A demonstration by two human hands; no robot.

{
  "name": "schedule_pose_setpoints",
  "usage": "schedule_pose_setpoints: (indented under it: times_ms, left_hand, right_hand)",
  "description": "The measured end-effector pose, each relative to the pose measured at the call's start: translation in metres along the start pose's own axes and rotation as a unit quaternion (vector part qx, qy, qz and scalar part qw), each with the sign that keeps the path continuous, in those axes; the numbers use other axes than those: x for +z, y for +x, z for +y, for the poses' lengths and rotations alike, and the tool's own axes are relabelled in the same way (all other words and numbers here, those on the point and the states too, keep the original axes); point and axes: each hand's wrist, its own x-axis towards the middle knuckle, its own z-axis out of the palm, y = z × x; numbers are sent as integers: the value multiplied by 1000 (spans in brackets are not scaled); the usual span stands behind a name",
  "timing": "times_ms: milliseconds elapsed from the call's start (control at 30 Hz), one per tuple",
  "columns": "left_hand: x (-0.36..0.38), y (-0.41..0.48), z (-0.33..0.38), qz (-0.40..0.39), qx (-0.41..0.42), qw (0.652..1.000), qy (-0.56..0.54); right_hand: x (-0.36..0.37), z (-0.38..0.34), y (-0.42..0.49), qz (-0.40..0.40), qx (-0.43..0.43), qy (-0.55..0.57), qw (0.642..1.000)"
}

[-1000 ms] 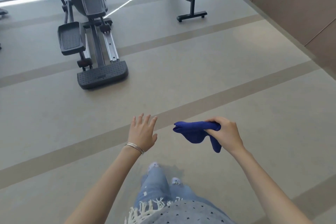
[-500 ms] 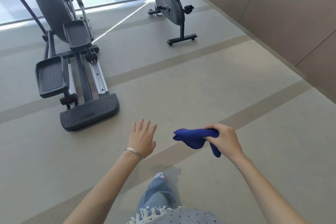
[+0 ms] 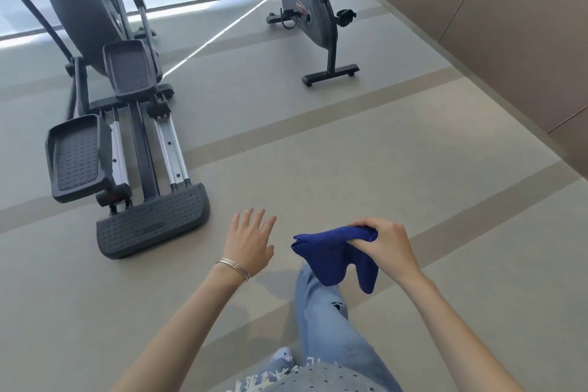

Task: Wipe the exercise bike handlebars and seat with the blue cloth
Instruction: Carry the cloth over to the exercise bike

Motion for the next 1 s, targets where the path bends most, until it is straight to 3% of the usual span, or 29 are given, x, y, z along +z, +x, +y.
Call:
schedule_pose_setpoints:
  times_ms: [433,533,667,767,1000]
  left_hand:
    - [-110,219,-30,50,-29,998,-18]
    - [-130,256,-25,115,-11,993,-27]
    - [-142,301,-34,76,-15,997,-18]
    - [-152,338,-50,80,-17,997,-12]
    - [-190,451,-106,104,1,995,-4]
  right_hand:
    - [-76,-34,268,13,-55,126,990]
    - [-89,-41,310,45,-109,45,992]
    - [-101,-45,353,104,-231,-85,964]
    - [-108,-46,393,126,-270,-99,949]
    - [-108,-73,512,126,-271,-69,952]
